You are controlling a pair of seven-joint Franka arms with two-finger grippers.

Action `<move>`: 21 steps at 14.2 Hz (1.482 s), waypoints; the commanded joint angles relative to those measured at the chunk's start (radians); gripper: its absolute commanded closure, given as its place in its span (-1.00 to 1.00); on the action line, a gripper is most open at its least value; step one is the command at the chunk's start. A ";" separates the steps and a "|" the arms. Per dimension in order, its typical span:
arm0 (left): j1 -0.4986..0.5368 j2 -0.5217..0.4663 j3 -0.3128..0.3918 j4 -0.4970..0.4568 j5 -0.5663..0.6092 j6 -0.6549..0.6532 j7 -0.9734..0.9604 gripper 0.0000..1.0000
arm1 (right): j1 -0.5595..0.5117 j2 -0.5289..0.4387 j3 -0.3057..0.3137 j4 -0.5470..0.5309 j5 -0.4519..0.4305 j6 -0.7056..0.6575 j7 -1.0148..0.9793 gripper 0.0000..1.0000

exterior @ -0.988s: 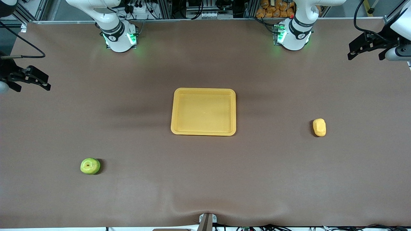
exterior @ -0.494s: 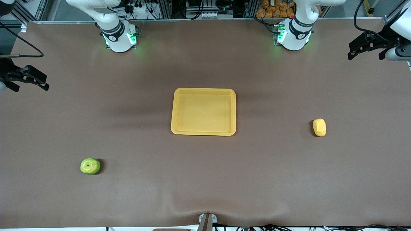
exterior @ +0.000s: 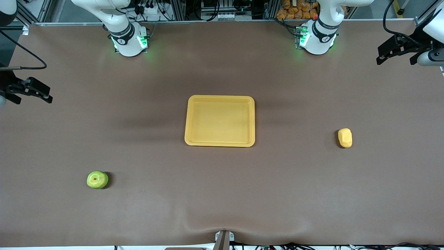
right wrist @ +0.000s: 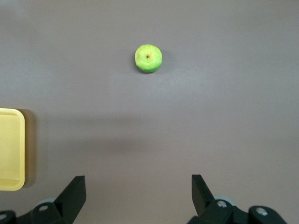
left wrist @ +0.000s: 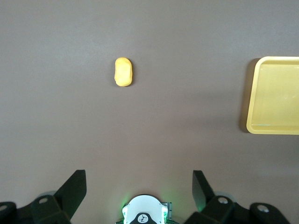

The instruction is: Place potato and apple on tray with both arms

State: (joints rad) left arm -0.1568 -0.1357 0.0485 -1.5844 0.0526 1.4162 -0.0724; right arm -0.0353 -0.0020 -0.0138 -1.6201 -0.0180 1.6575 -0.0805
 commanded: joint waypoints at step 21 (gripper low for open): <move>0.051 0.001 0.007 -0.417 -0.002 0.395 0.000 -1.00 | -0.017 0.307 0.017 0.069 0.000 0.179 -0.016 -1.00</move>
State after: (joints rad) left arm -0.1053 -0.0998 0.0555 -1.9186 0.0526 1.7491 -0.0632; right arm -0.0354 0.2636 -0.0088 -1.5806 -0.0180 1.8328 -0.0864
